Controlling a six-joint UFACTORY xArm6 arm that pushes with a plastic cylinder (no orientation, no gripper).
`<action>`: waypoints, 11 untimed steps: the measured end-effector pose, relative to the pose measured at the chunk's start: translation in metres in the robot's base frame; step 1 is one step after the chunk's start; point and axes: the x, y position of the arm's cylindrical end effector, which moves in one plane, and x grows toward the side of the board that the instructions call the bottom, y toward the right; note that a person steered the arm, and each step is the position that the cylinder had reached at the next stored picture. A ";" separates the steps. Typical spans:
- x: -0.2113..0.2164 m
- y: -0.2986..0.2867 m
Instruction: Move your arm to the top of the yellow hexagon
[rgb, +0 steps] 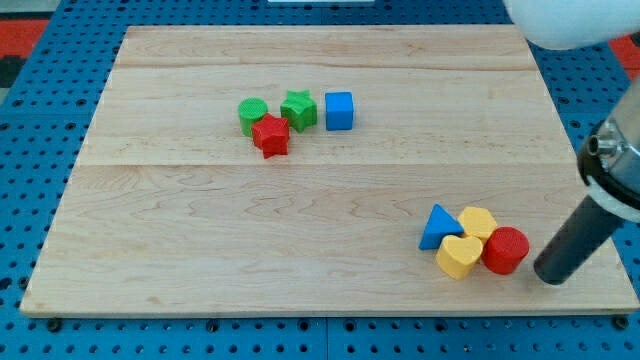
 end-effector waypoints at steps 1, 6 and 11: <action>-0.005 -0.016; -0.067 0.030; -0.145 -0.075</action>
